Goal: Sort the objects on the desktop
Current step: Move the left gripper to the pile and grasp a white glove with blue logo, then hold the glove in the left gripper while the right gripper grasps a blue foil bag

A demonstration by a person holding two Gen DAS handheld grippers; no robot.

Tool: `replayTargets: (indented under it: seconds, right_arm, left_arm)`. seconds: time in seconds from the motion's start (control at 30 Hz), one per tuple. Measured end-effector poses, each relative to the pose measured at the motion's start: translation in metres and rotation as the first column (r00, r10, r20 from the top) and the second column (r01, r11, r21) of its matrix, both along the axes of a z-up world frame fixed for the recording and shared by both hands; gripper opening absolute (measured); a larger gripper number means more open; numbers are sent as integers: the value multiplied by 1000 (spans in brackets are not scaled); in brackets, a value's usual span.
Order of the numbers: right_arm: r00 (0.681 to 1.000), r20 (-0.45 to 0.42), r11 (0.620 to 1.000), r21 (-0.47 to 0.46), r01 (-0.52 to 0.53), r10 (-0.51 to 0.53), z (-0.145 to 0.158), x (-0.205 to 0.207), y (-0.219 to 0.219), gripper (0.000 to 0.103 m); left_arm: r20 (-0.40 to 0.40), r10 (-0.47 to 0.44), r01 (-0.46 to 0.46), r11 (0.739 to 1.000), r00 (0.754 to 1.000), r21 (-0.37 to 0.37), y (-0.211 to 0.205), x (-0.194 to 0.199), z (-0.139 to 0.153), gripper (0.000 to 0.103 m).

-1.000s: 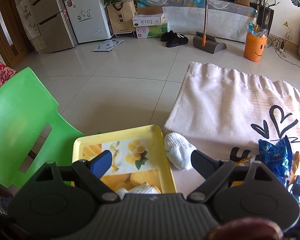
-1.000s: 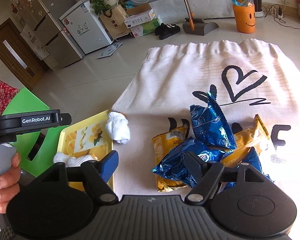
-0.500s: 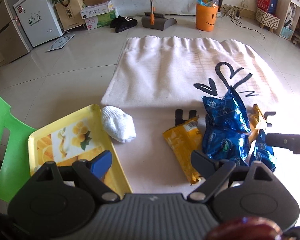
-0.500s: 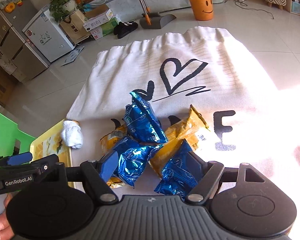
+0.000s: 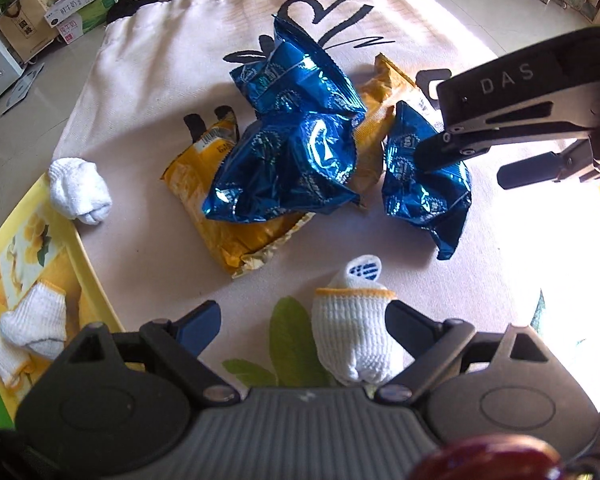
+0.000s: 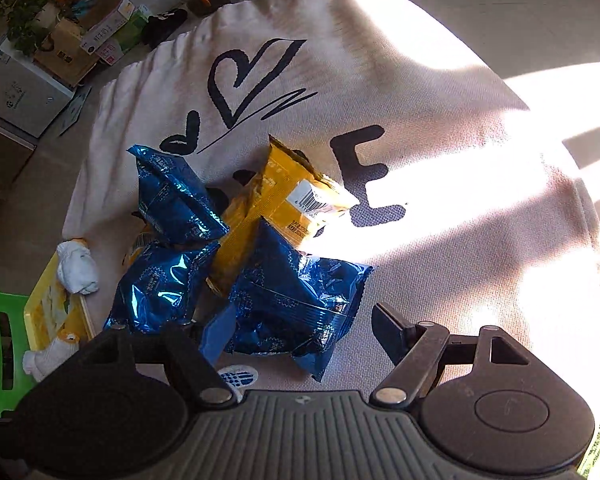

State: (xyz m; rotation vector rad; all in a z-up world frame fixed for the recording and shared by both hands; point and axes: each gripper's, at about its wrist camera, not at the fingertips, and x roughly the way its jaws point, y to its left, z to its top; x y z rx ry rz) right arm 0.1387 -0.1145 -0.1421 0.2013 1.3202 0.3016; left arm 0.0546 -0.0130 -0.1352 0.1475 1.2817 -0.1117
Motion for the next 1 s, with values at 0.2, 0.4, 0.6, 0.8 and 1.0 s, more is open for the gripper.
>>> replayTargets:
  seconds: [0.2,0.4,0.6,0.8,1.0]
  right_arm:
    - [1000,-24,1000,18,12,-12,-12,5,1,76]
    - [999,-54,999,46,6,-3,-23,9,5,76]
    - [998,-58,1000,28,7,-5,-30,12,10,79]
    - [998,-61,1000,12,-10,11,-35,10,12,79]
    - [999,-46,1000,7,-23,23,-31,7,12,73]
  left_arm:
    - [-37,-20,21,1000,999,21,-15,0,-18,96]
    - [-67,-34,36,999,997,39,-25,3,-32,97]
    - [-88,-47,54,995,995,82,-32,3,-47,100]
    - [-78,-40,44,998,996,50,-30,3,-46,91]
    - [-82,-36,35,999,996,-16,-23,0,-38,57]
